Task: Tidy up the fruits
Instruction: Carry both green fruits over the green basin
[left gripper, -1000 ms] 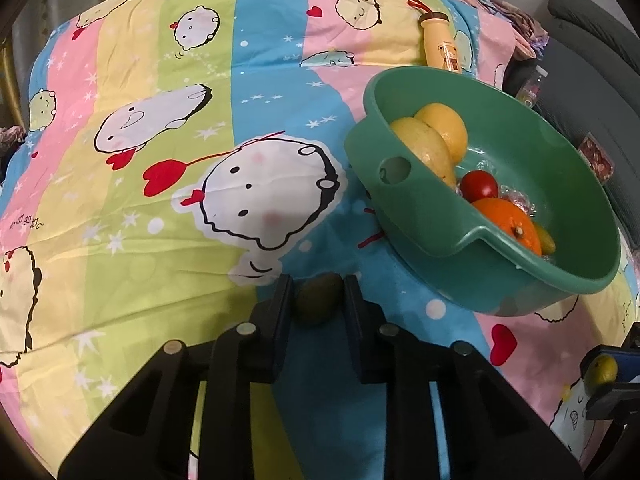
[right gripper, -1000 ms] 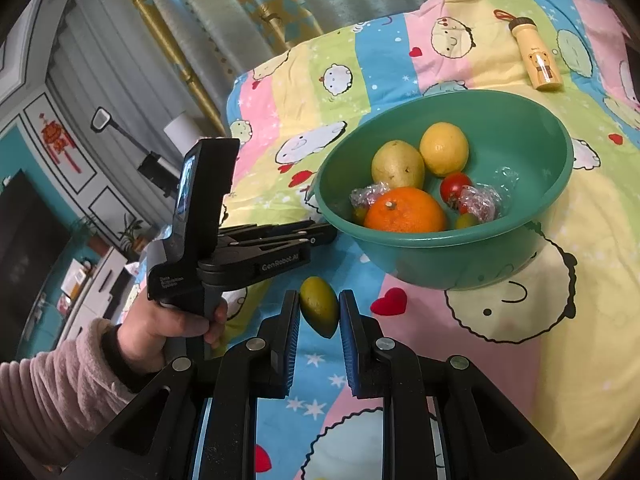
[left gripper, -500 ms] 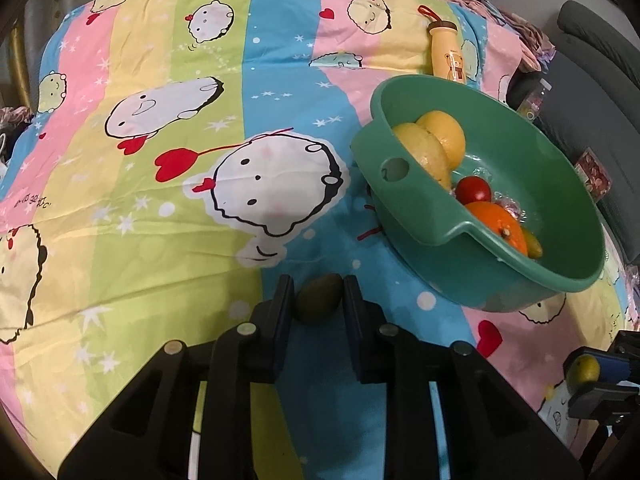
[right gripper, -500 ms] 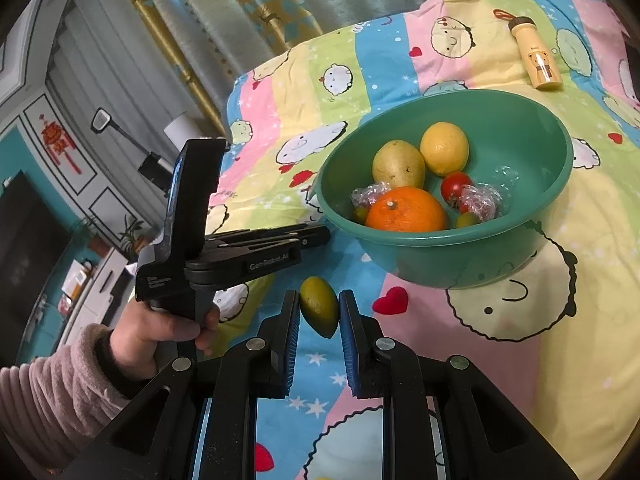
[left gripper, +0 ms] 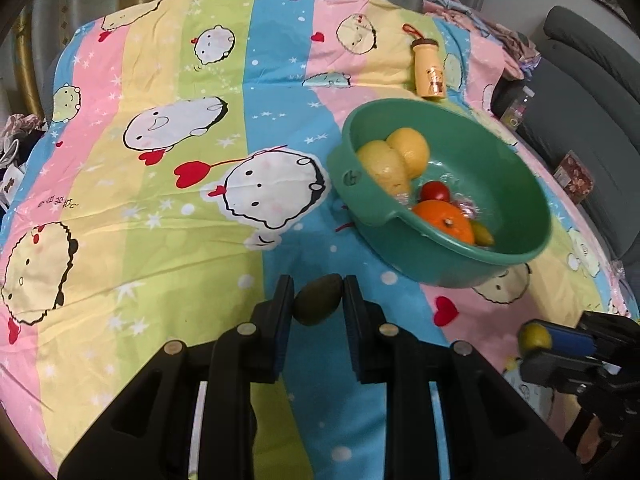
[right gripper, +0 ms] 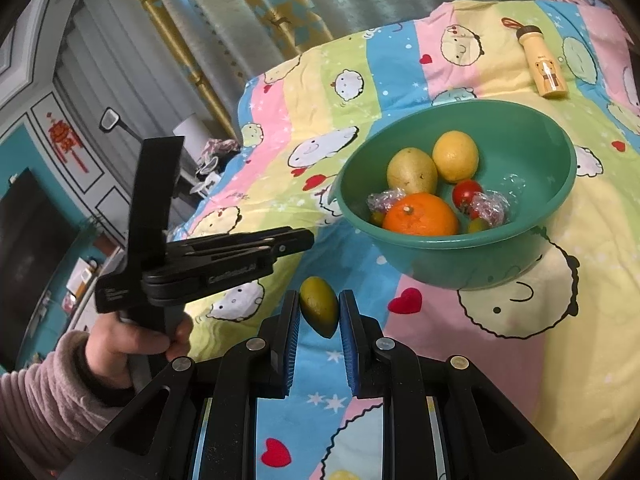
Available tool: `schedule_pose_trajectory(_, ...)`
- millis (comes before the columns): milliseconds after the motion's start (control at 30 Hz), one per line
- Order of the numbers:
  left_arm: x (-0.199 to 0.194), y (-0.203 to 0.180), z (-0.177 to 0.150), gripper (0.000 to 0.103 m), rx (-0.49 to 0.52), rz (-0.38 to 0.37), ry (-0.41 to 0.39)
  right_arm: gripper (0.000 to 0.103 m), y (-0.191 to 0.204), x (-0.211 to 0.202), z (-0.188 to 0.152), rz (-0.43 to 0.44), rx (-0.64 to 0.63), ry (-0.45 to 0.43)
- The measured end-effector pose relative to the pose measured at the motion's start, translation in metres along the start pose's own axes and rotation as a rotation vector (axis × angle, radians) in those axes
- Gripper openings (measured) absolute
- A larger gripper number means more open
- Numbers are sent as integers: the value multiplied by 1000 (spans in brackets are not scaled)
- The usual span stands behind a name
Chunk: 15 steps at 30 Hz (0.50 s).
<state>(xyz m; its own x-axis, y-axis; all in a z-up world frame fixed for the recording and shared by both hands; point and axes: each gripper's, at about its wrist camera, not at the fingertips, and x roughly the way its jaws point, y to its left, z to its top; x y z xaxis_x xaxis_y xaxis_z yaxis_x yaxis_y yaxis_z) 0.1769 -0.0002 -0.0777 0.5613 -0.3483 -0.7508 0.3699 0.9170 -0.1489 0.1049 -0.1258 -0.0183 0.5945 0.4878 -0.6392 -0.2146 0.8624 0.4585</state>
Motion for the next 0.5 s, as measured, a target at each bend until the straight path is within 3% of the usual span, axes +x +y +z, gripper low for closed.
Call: schedule_pose_trajectory(500,-45,-26,-3,24,34,-19,-64,22,-1,-25,6,3,2,-69)
